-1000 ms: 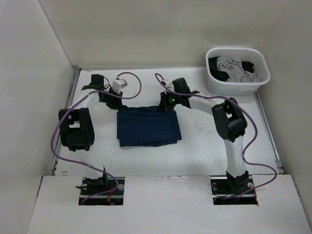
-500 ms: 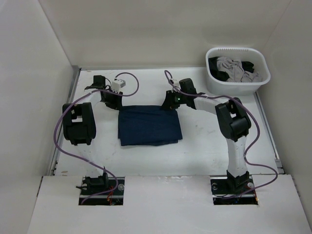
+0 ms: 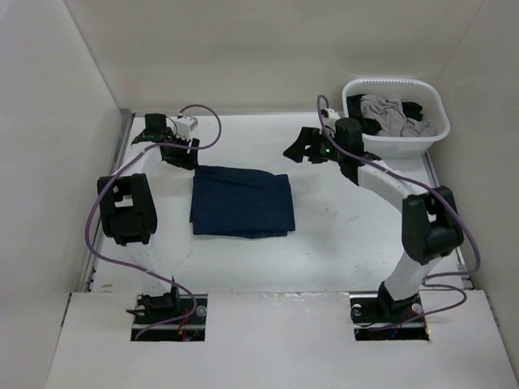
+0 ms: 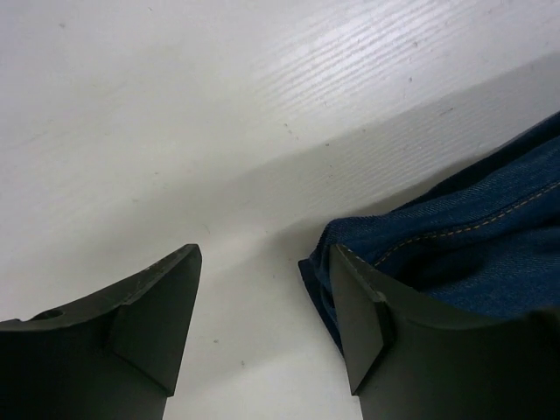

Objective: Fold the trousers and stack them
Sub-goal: Fold the trousers

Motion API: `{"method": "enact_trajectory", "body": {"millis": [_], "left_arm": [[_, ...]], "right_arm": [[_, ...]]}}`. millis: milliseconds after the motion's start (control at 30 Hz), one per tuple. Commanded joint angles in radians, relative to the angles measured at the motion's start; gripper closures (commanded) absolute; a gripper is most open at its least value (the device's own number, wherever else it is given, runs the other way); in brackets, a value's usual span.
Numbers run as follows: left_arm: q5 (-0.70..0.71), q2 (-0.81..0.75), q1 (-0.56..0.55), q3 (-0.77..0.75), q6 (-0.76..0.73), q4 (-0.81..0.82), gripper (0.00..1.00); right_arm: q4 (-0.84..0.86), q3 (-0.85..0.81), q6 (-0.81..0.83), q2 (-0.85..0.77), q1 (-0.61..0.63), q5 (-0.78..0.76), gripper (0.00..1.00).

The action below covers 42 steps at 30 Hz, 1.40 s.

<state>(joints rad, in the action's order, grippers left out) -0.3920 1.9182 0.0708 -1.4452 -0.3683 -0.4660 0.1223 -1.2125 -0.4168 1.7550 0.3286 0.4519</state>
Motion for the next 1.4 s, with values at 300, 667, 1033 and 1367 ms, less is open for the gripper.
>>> {"method": "enact_trajectory", "body": {"millis": [300,667,1033,1367], "left_arm": [[0.204,-0.307,0.186,-0.018,0.100,0.083,0.35],[0.466,-0.390,0.306,0.094,0.088,0.013,0.34],[0.466,-0.416,0.278,0.111,0.068,-0.003,0.34],[0.464,-0.423,0.251,0.121,0.065,-0.003,0.34]], "right_arm": [[-0.332,0.208,0.045,-0.477,-0.188,-0.321,0.00],[-0.576,0.203,0.035,-0.736,-0.585,-0.496,0.00],[-0.612,0.202,0.049,-0.776,-0.639,-0.529,0.00],[-0.624,0.146,0.050,-0.750,-0.647,-0.561,0.00]]}}
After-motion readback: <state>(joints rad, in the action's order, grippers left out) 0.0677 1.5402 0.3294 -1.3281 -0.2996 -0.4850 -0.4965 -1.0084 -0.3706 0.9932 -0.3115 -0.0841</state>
